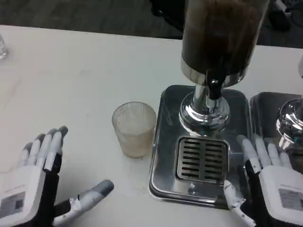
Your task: Grasp the cup under the faucet to collect the drink, then remove the cup.
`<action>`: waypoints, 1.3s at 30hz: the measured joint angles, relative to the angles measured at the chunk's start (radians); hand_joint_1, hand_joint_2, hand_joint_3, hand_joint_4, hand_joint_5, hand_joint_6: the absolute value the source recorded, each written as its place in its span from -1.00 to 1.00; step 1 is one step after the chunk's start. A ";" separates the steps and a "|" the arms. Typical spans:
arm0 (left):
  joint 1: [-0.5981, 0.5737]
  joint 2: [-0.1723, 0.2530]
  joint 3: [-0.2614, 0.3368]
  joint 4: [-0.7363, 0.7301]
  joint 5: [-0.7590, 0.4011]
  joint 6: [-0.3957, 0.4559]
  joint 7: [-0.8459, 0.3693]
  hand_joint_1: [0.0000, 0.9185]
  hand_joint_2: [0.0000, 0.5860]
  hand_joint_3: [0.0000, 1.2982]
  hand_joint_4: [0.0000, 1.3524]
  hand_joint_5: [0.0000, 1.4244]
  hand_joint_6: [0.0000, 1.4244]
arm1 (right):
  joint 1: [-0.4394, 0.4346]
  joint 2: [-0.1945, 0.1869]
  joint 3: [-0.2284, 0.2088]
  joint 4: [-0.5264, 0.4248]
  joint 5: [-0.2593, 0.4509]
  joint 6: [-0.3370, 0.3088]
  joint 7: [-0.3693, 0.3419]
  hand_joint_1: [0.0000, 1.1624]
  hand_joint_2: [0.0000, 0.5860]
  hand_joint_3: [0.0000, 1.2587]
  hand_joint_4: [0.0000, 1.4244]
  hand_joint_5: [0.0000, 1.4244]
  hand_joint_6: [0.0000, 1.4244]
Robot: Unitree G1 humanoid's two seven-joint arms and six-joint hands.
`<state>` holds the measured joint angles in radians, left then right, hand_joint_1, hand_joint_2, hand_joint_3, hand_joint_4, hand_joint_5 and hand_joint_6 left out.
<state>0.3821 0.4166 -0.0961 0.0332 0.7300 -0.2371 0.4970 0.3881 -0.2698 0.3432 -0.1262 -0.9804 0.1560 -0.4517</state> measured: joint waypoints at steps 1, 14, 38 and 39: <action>-0.043 0.009 0.005 0.050 -0.025 -0.035 0.000 -1.00 -1.00 -1.00 -1.00 -1.00 -1.00 | 0.002 0.008 0.003 0.000 -0.007 0.006 -0.002 -0.79 0.78 -0.91 -1.00 -1.00 -1.00; -0.475 0.015 -0.048 0.646 -0.171 -0.321 -0.046 -1.00 -1.00 -1.00 -1.00 -1.00 -1.00 | -0.003 0.034 0.024 0.000 -0.021 0.013 -0.021 -0.77 0.78 -0.91 -1.00 -1.00 -1.00; -0.755 -0.088 -0.197 1.087 -0.137 -0.502 0.118 -0.46 -0.97 -1.00 -1.00 -0.94 -0.98 | 0.079 0.038 0.028 -0.115 -0.056 0.064 0.000 -0.75 0.78 -0.90 -1.00 -1.00 -1.00; -0.757 -0.092 -0.197 1.091 -0.140 -0.504 0.120 -0.43 -0.98 -1.00 -1.00 -0.92 -0.96 | 0.081 0.038 0.028 -0.120 -0.057 0.064 0.002 -0.75 0.78 -0.90 -1.00 -1.00 -1.00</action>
<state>-0.3746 0.3247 -0.2931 1.1246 0.5902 -0.7414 0.6169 0.4693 -0.2317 0.3708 -0.2465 -1.0377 0.2200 -0.4502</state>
